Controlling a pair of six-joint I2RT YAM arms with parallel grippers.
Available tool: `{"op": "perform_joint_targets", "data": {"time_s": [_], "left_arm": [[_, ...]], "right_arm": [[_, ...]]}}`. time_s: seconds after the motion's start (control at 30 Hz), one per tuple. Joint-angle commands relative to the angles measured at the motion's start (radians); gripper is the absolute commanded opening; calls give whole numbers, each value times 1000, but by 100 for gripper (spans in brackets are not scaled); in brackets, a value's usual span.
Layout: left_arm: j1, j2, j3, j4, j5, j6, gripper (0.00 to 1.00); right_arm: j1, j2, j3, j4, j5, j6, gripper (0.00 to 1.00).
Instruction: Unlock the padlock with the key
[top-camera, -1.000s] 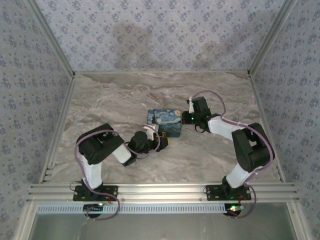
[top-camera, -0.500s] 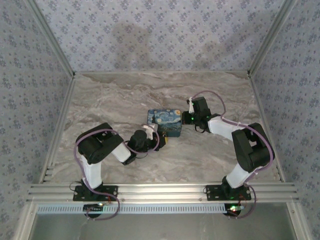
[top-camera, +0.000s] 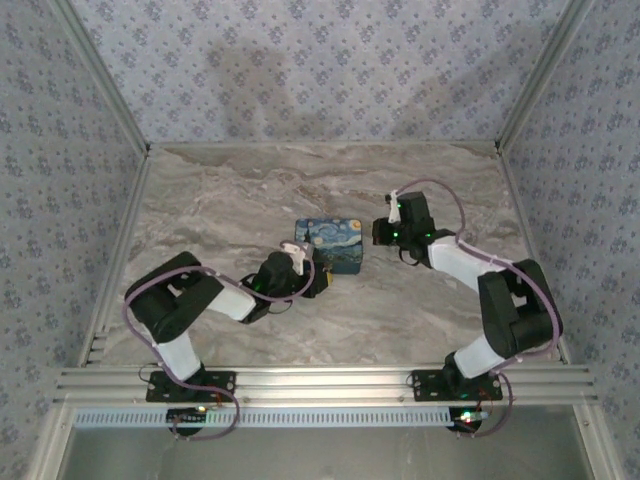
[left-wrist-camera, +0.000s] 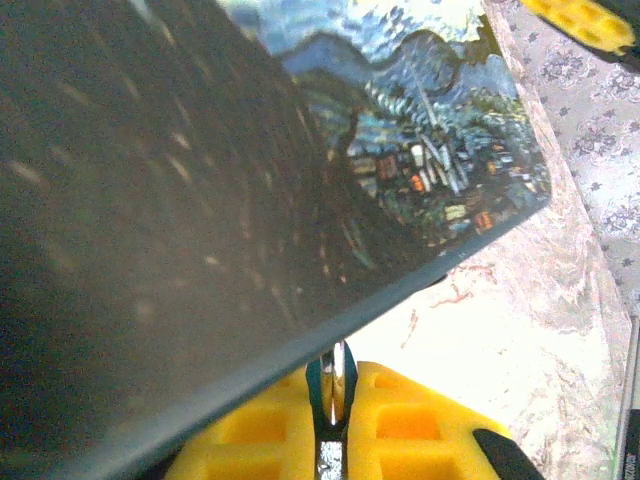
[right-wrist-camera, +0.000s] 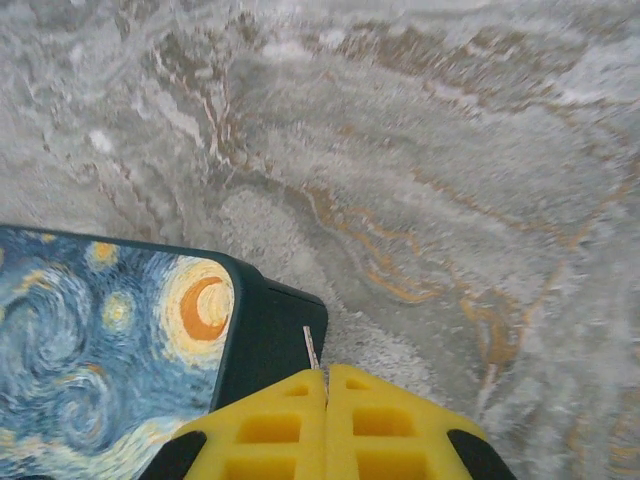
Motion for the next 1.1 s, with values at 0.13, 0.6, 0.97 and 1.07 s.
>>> {"op": "perform_joint_targets", "data": {"time_s": [0.13, 0.6, 0.97, 1.07], "left_arm": [[10, -120, 100, -222, 6, -32, 0], [19, -136, 203, -298, -14, -96, 0], [27, -107, 241, -293, -6, -144, 0], [29, -107, 244, -294, -5, -149, 0]], "right_arm": [[-55, -200, -66, -42, -90, 16, 0], [-125, -592, -207, -67, -330, 122, 0], [-160, -803, -261, -5, -444, 356, 0], [-162, -822, -285, 36, -459, 434, 0]]}}
